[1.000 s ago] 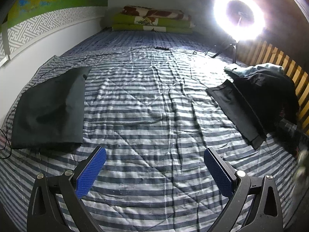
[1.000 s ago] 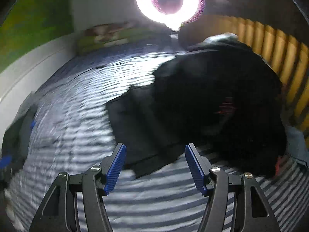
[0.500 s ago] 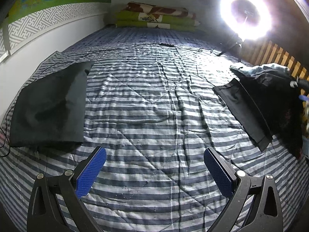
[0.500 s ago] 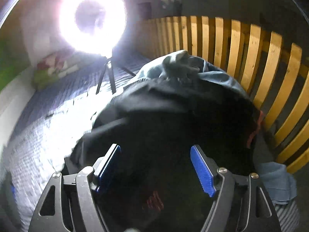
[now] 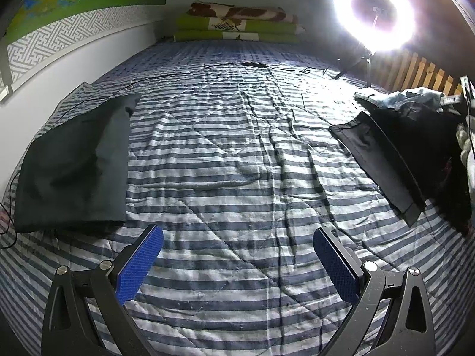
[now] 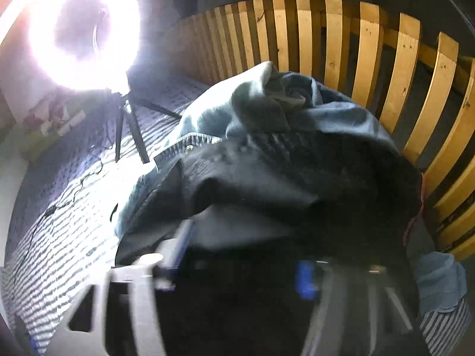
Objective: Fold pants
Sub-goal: 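Grasp the black garment with red trim with the right tool, then lift the black garment with the right tool and pull it toward the left tool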
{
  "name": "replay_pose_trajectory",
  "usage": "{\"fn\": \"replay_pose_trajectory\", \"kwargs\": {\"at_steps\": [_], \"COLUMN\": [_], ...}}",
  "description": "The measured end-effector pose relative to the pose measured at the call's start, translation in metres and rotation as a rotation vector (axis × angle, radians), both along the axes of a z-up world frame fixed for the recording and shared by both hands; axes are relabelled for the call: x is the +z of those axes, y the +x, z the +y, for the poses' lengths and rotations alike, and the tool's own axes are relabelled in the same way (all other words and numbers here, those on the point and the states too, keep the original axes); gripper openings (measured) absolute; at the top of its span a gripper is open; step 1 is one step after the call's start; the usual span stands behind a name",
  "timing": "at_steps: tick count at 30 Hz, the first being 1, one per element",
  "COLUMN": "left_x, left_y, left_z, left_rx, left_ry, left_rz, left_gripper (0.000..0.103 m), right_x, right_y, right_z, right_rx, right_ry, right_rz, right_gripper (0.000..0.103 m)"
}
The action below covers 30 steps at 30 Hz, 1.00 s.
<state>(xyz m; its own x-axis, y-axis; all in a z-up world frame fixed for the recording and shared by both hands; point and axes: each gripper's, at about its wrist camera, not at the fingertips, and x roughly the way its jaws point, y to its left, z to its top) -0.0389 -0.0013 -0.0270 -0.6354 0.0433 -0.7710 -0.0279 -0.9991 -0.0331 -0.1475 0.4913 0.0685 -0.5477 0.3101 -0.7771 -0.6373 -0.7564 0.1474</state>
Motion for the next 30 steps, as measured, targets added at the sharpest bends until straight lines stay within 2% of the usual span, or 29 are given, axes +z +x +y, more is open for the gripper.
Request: {"fn": "replay_pose_trajectory", "kwargs": {"at_steps": [3, 6, 9, 12, 15, 17, 21, 22, 25, 28, 30], "left_x": [0.002, 0.005, 0.010, 0.018, 0.028, 0.035, 0.051, 0.053, 0.053, 0.048, 0.046], "left_y": [0.001, 0.004, 0.007, 0.011, 0.016, 0.019, 0.026, 0.028, 0.031, 0.034, 0.037], "left_z": [-0.004, -0.008, -0.014, -0.020, -0.028, -0.035, -0.059, -0.069, -0.091, -0.099, -0.098], "left_rx": [0.004, 0.008, 0.015, 0.026, 0.042, 0.053, 0.110, 0.129, 0.162, 0.161, 0.146], "left_ry": [0.009, 0.012, 0.019, 0.029, 0.036, 0.032, 0.008, 0.014, 0.046, 0.049, 0.040], "left_rz": [0.001, 0.011, 0.019, 0.038, 0.062, 0.080, 0.133, 0.140, 0.127, 0.110, 0.105], "left_gripper": [0.102, 0.102, 0.102, 0.102, 0.102, 0.102, 0.102, 0.102, 0.102, 0.102, 0.102], "right_x": [0.002, 0.017, 0.038, 0.054, 0.066, 0.068, 0.047, 0.033, -0.001, -0.024, -0.026], "right_y": [0.019, 0.047, 0.091, 0.130, 0.164, 0.183, 0.206, 0.211, 0.219, 0.244, 0.267], "right_z": [0.000, -0.016, -0.055, -0.081, -0.130, -0.172, -0.261, -0.291, -0.347, -0.373, -0.370], "right_rx": [0.045, 0.097, 0.180, 0.245, 0.348, 0.465, 0.715, 0.802, 0.936, 1.026, 1.039], "right_ry": [-0.018, 0.043, 0.163, 0.141, 0.209, 0.214, 0.149, 0.125, 0.087, 0.000, 0.023], "right_rz": [0.050, 0.087, 0.127, 0.190, 0.227, 0.246, 0.246, 0.231, 0.145, 0.062, 0.061], "right_gripper": [0.017, 0.010, 0.009, 0.009, 0.008, 0.008, 0.009, 0.009, 0.011, 0.023, 0.029]}}
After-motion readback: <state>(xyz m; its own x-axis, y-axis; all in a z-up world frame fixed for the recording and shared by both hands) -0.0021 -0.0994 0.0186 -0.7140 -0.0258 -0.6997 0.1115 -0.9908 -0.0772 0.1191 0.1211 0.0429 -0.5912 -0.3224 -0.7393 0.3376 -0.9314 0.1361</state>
